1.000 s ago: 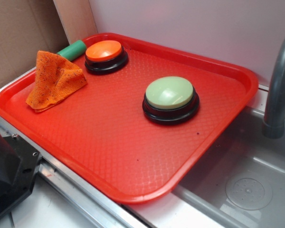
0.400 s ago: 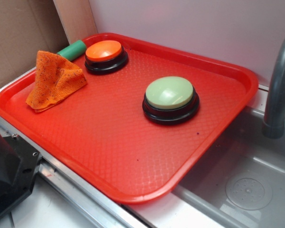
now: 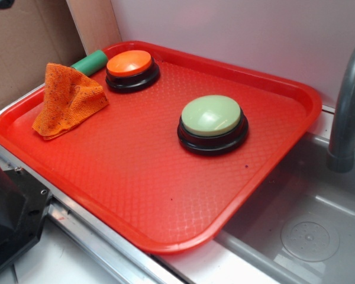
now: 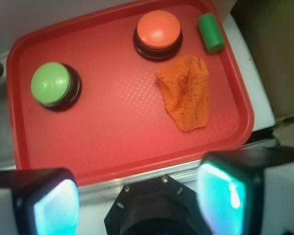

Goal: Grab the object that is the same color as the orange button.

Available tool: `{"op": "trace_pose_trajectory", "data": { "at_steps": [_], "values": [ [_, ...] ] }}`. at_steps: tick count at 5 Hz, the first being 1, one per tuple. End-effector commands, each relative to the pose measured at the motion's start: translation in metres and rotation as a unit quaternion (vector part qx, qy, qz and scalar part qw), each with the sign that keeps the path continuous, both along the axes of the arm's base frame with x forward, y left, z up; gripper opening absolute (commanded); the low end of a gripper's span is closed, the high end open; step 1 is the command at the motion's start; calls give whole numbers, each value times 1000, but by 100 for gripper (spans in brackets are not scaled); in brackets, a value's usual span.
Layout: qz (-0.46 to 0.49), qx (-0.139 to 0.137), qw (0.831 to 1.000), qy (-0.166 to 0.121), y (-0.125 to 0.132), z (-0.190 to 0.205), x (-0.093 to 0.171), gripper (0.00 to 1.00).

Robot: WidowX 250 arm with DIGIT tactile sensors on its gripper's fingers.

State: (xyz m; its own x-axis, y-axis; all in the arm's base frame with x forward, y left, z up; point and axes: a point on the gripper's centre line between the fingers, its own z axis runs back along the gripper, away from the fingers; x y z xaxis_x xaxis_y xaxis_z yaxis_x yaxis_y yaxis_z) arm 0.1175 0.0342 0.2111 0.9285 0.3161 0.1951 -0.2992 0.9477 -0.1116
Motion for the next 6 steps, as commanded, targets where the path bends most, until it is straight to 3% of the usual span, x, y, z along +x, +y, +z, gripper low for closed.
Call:
{"op": "trace_pose_trajectory", "data": {
  "at_steps": [1,3,4,5,6],
  "values": [
    [125,24,992,-24,36,-40,9,100],
    [204,82,974,-56,64,-84,18,100],
    [226,107,967,-57,75,-105,28,100],
    [227,83,967,-75,86,-128,42,100],
    [220,92,969,-71,91,-145,50,100]
  ]
}}
